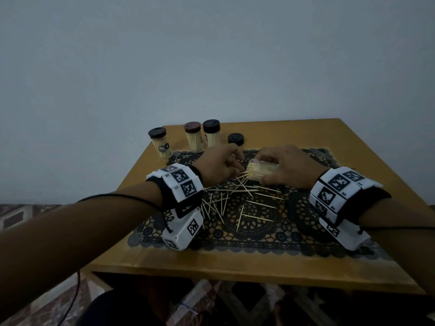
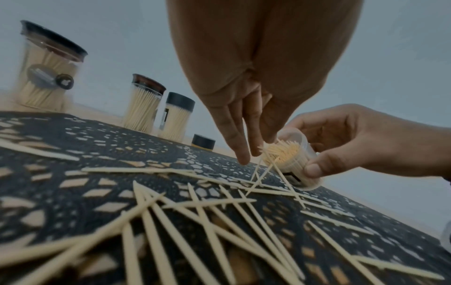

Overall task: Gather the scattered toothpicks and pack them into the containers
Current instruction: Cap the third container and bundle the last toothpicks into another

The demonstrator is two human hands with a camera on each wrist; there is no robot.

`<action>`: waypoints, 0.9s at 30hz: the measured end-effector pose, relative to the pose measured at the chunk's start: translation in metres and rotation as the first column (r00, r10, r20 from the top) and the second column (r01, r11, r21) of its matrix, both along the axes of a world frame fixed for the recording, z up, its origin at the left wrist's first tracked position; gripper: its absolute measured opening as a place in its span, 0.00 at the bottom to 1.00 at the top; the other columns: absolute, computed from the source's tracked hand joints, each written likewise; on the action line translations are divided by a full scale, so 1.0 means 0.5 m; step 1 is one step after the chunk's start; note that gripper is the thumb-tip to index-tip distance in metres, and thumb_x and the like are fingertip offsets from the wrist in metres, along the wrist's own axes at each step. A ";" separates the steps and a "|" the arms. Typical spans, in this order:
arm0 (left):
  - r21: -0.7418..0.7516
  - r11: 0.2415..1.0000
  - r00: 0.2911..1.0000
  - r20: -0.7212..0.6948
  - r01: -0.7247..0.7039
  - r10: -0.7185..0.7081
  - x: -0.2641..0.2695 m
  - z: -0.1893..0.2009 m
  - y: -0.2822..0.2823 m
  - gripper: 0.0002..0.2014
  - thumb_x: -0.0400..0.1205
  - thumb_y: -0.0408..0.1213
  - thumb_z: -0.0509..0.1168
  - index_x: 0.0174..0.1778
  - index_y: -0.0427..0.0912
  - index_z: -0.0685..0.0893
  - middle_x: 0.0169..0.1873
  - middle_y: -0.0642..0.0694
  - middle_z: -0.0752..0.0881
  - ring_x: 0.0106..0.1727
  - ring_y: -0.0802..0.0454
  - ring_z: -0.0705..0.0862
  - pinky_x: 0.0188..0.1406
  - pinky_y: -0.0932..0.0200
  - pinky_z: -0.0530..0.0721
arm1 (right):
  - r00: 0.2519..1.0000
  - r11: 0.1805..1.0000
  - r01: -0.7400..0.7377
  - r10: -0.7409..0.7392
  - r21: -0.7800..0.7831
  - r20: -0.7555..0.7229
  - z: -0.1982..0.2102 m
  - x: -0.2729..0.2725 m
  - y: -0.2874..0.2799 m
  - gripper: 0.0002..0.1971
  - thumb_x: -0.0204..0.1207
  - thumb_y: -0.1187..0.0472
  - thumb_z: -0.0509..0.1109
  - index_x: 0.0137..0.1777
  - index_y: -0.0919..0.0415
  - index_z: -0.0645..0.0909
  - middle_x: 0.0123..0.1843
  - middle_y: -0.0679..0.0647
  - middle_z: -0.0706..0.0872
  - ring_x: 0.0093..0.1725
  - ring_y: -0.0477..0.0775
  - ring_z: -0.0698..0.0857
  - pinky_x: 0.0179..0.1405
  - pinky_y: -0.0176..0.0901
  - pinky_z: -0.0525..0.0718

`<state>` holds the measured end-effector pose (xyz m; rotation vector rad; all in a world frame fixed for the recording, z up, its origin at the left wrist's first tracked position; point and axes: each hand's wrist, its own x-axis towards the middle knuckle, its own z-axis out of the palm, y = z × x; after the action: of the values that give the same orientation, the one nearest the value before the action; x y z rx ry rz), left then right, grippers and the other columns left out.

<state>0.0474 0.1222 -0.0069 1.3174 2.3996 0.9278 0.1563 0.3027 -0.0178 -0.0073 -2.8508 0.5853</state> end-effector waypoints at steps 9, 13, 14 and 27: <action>-0.331 0.944 0.967 -0.235 0.010 -0.093 0.011 -0.014 0.001 0.18 0.79 0.44 0.71 0.63 0.41 0.81 0.53 0.47 0.85 0.52 0.50 0.83 0.51 0.57 0.81 | 1.000 1.000 -0.011 0.011 -0.007 -0.012 -0.001 0.002 0.003 0.22 0.64 0.56 0.83 0.59 0.56 0.85 0.50 0.51 0.87 0.47 0.52 0.84 0.45 0.45 0.81; -0.208 0.978 0.945 -0.314 0.023 -0.089 0.017 -0.004 0.009 0.08 0.79 0.35 0.71 0.52 0.39 0.90 0.45 0.45 0.90 0.46 0.52 0.85 0.46 0.58 0.81 | 1.000 1.000 -0.020 0.020 -0.020 -0.005 -0.001 0.002 0.002 0.22 0.64 0.55 0.83 0.58 0.55 0.85 0.50 0.50 0.87 0.47 0.52 0.84 0.44 0.45 0.81; -0.186 0.982 0.942 -0.321 0.034 -0.094 0.020 0.001 0.014 0.08 0.79 0.35 0.71 0.51 0.39 0.90 0.45 0.44 0.90 0.45 0.52 0.85 0.44 0.59 0.80 | 1.000 1.000 -0.022 0.022 -0.017 -0.005 -0.002 0.002 0.002 0.22 0.64 0.56 0.83 0.58 0.55 0.85 0.49 0.49 0.87 0.46 0.52 0.84 0.44 0.44 0.81; -0.069 0.991 0.977 -0.189 -0.117 0.103 0.018 0.000 0.006 0.17 0.78 0.28 0.65 0.62 0.38 0.77 0.52 0.42 0.85 0.52 0.47 0.83 0.51 0.55 0.82 | 0.999 1.000 0.029 -0.030 -0.009 -0.044 -0.002 -0.001 0.011 0.23 0.66 0.52 0.82 0.60 0.56 0.83 0.51 0.53 0.87 0.47 0.55 0.84 0.44 0.46 0.82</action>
<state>0.0566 0.1253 -0.0068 1.3053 2.6449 0.7568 0.1559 0.3083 -0.0190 -0.0376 -2.8012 0.5834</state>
